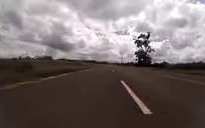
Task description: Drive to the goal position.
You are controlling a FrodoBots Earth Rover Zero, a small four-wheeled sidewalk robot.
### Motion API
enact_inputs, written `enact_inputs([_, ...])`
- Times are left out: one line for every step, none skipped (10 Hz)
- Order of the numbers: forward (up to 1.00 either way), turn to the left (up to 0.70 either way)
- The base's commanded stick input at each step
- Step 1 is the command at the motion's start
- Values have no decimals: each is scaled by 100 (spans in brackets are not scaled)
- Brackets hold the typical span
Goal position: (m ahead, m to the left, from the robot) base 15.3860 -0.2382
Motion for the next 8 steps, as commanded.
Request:
enact_inputs([100,0])
enact_inputs([100,0])
enact_inputs([100,0])
enact_inputs([100,0])
enact_inputs([100,0])
enact_inputs([100,0])
enact_inputs([100,0])
enact_inputs([100,0])
